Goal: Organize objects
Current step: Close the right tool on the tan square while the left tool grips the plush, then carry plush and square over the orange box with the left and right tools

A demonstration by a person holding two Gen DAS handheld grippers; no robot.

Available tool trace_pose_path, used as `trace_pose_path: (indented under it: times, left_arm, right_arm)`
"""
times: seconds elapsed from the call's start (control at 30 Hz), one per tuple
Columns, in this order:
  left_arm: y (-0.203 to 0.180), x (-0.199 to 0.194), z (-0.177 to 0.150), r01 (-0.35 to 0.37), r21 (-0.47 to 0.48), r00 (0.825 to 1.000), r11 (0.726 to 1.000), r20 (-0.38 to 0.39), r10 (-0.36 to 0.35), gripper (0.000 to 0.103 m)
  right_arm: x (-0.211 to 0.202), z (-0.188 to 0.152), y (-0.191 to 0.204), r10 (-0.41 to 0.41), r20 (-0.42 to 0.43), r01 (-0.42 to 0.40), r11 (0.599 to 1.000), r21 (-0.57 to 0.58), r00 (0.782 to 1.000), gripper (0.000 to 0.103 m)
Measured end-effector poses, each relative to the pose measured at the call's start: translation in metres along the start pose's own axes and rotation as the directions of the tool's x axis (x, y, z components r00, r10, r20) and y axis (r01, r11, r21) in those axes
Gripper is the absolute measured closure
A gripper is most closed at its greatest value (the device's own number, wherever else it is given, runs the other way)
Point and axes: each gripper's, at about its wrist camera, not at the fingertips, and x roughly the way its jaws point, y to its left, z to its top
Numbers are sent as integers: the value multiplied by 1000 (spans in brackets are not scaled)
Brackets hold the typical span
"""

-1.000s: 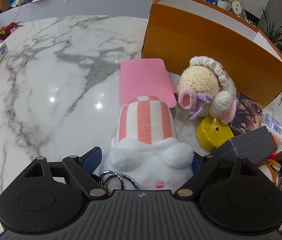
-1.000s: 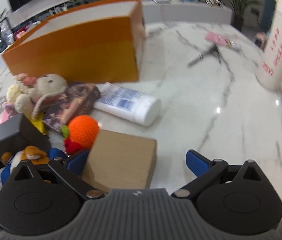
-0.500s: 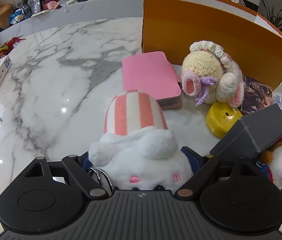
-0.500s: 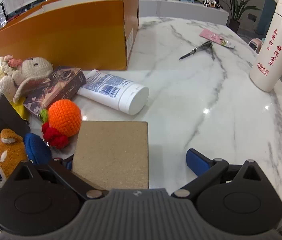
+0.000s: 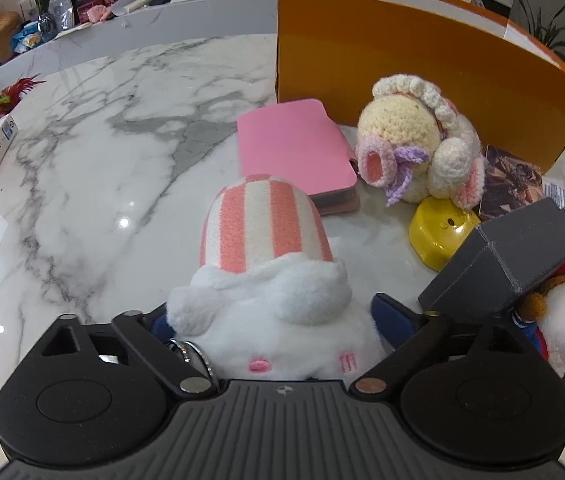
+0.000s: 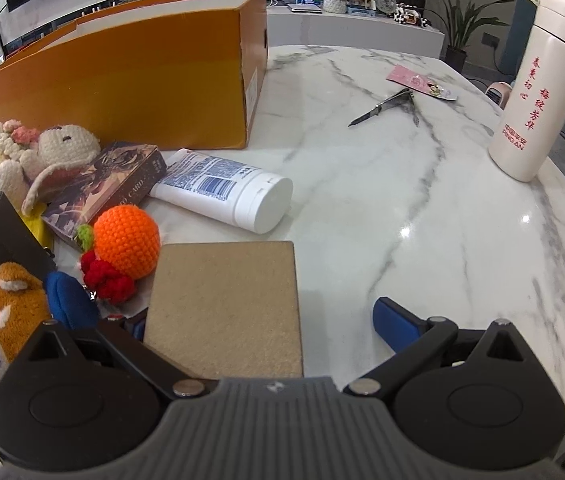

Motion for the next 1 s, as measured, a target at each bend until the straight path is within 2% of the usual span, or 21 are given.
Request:
trace_pose_path:
  times: [0.23,0.27,0.33,0.5,0.57,0.6,0.63,0.7,1.0]
  left_arm:
    - [0,-1,-2,-1,-10,1000,1000,5,1,0]
    - [0,-1,-2,1,-10,1000,1000,4,-1,0]
    - [0,-1,-2,1,-9,1000,1000,5,-1,0]
    - [0,-3,-3,6,-4,1000,1000,10,-6,0]
    - [1,-5,-3,9,-1,1000,1000,17,-9,0]
    - [1,-6,-3,10,-1,1000,1000,19,-10,0]
    - [0,-7,-3,11,1,1000,1000,22,-11,2]
    - [0,-9,-3,13,6,999,1000,32,-13,11]
    - [3,-13,-4,5,1,999,1000,41,-5,17]
  right_arm:
    - [-1,0,0,19,-5,-19,1000,-22,1000,2]
    - [-1,0,1,24,-1,-24,999,-26,1000,3]
    - [-3,1,3,32,13,-32,999,-40,999,13]
    - [-3,3,3,38,6,-38,998,-42,999,16]
    - [-4,4,4,43,7,-42,998,-52,999,21]
    - [-5,4,4,44,12,-44,997,-58,999,30]
    - [-6,5,4,45,15,-44,997,-62,999,37]
    - [-7,7,2,38,11,-38,998,-55,999,42]
    - [-12,11,-5,83,5,-83,996,-19,997,42]
